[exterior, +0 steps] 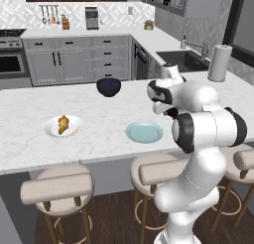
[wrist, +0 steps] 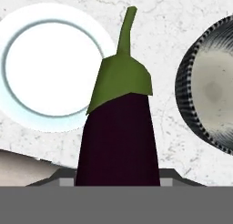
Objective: Pick the chicken drumstick and eggplant from their plates and place them in the bowl. Then put the bowl in the fridge.
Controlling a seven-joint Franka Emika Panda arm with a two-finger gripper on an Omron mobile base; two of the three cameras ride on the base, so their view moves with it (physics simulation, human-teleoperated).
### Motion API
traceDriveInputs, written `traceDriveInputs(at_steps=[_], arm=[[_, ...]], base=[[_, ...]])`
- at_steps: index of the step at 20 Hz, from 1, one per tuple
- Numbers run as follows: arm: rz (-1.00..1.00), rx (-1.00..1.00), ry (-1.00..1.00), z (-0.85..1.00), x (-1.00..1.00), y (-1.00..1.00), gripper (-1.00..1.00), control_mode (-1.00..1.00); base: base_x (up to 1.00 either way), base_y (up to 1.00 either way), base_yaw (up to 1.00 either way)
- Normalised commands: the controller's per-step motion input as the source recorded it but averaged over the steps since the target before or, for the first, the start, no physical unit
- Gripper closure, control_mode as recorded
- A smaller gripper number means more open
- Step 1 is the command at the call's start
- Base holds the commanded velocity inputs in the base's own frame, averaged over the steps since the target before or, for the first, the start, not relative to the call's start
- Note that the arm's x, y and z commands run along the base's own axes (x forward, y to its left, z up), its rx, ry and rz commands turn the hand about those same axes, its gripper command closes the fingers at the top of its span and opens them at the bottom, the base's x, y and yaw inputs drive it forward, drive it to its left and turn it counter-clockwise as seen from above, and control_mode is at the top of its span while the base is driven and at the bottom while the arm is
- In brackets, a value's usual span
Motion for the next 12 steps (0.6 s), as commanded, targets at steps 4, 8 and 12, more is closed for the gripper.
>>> traceDriveInputs(at_steps=[4,8,12], arm=[[0.00,0.01,0.02,0.05,0.00,-0.96,1.00,-1.00],[0.00,0.00,-0.04,0.00,0.10,-0.82,1.00,-1.00],[0.00,0.01,0.00,0.00,0.36,-0.66,1.00,-1.00]], base=[[0.00,0.00,0.00],[0.00,0.00,0.00],[0.00,0.00,0.00]])
